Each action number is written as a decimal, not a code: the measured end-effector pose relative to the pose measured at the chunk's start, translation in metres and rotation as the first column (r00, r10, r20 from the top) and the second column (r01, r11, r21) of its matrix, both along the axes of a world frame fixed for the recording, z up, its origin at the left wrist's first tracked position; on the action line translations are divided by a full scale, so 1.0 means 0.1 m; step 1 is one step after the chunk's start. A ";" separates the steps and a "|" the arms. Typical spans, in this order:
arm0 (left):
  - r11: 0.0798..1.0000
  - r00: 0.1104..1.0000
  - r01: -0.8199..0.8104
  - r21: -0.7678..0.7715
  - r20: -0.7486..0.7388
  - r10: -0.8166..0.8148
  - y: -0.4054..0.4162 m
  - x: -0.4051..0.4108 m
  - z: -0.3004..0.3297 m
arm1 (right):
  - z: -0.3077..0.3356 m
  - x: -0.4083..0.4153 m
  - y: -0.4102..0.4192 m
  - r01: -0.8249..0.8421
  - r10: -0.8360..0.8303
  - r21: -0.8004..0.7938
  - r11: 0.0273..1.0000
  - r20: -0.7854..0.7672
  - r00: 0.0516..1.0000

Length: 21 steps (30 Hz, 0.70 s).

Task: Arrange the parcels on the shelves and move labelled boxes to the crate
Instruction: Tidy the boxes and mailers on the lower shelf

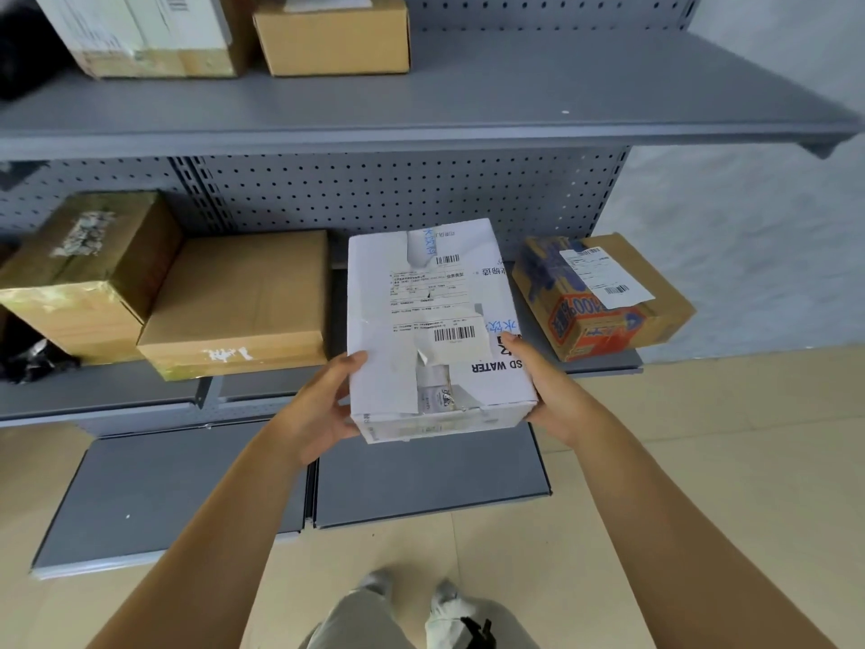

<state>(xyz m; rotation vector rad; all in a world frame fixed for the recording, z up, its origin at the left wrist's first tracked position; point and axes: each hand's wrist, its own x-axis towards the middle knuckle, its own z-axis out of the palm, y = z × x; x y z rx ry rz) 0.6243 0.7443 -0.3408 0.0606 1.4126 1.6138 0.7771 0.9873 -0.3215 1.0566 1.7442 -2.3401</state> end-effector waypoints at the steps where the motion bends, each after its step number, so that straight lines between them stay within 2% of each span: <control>1: 1.000 1.000 0.007 -0.014 -0.005 -0.007 0.05 -0.01 0.02 | 0.00 -0.05 -0.01 0.058 -0.059 0.009 0.998 0.019 0.998; 5: 0.997 0.997 0.036 -0.072 -0.066 -0.041 0.30 -0.06 0.15 | -0.03 -0.23 0.03 0.269 -0.269 0.006 0.963 0.034 0.962; 8: 0.995 0.998 0.016 -0.101 -0.060 -0.022 0.46 -0.15 0.20 | -0.12 -0.29 0.13 0.325 -0.327 0.060 0.944 0.030 0.944; 10: 0.990 0.995 -0.039 -0.134 -0.093 0.027 0.57 -0.22 0.21 | -0.14 -0.30 0.18 0.296 -0.308 0.173 0.940 0.045 0.950; 12: 0.972 0.980 -0.097 -0.212 -0.188 0.057 0.67 -0.28 0.19 | -0.14 -0.33 0.23 0.238 -0.263 0.251 0.938 0.071 0.962; 18: 0.949 0.950 -0.090 -0.303 -0.311 -0.010 0.90 -0.36 0.04 | -0.18 -0.48 0.37 0.127 -0.183 0.342 0.931 0.135 0.974; 21: 0.945 0.914 -0.078 -0.317 -0.401 -0.059 0.97 -0.38 -0.07 | -0.25 -0.53 0.41 0.108 -0.146 0.316 0.943 0.101 0.984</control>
